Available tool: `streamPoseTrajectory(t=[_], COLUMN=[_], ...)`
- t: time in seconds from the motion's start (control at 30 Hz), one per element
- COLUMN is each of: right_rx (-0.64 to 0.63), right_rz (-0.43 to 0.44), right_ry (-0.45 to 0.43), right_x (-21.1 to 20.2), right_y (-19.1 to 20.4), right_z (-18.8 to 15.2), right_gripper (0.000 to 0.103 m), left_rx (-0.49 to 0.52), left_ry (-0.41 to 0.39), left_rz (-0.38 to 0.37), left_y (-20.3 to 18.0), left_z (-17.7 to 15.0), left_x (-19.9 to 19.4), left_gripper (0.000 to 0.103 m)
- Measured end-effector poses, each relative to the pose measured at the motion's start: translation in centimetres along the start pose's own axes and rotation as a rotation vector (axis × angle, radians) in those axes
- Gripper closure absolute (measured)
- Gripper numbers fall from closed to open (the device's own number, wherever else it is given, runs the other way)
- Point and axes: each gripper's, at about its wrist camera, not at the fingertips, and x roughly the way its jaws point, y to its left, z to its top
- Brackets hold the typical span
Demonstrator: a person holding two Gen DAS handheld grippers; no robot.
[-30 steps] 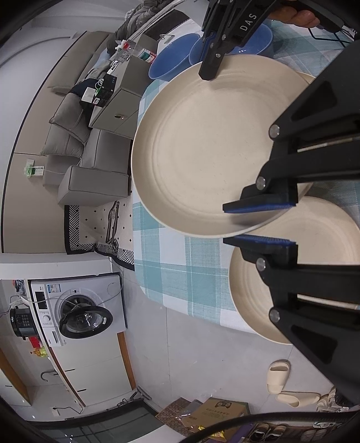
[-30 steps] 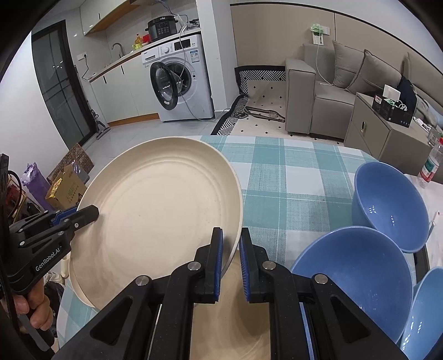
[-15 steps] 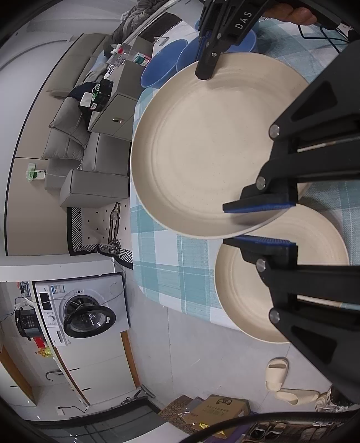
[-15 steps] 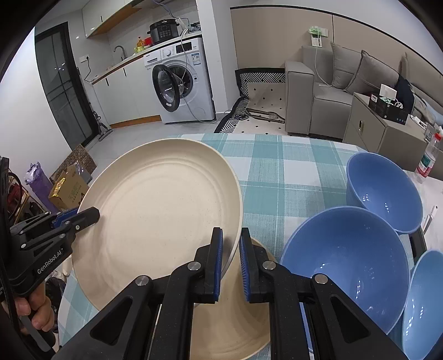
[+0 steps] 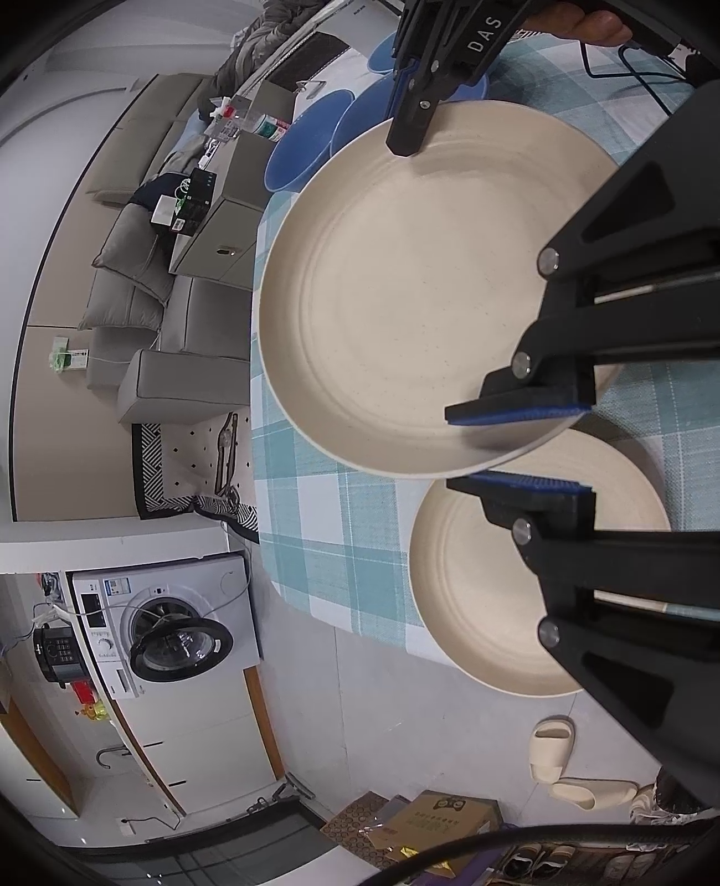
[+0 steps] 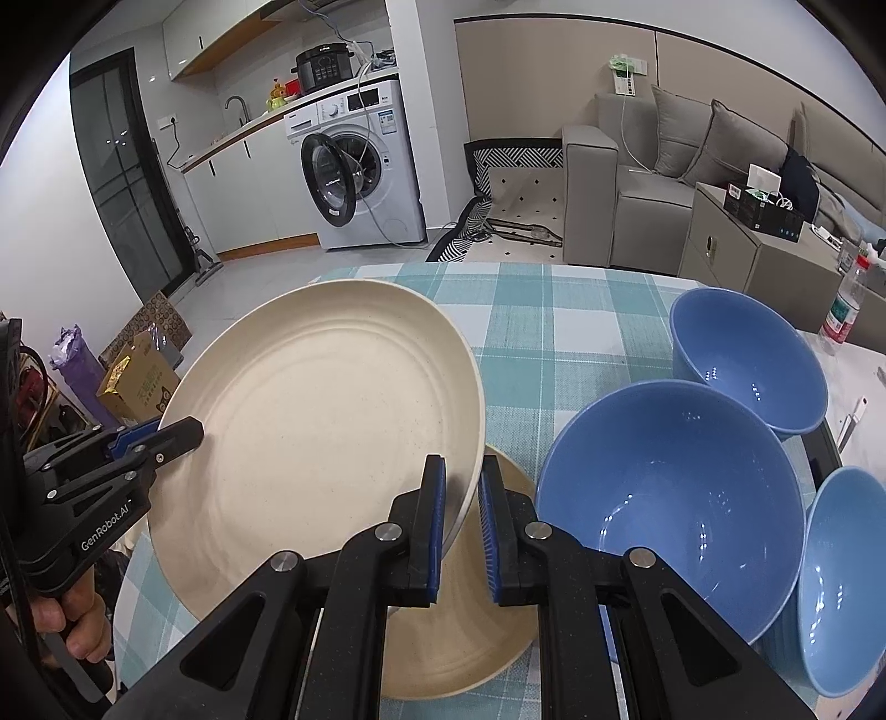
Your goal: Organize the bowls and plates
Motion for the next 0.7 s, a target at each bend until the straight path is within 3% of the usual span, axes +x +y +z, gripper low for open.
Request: streamPoseTrajectory(t=[0.7], right_rx=[0.012], right_rz=[-0.012], right_ry=[0.035], right_x=[0.0], right_y=[-0.1], right_z=[-3.3], right_gripper=[0.09], left_rx=[0.016], left_ry=[0.026], left_rz=[-0.007], left_y=[-0.9], left_z=[-2.3], left_x=[0.7], left_gripper=[0.089])
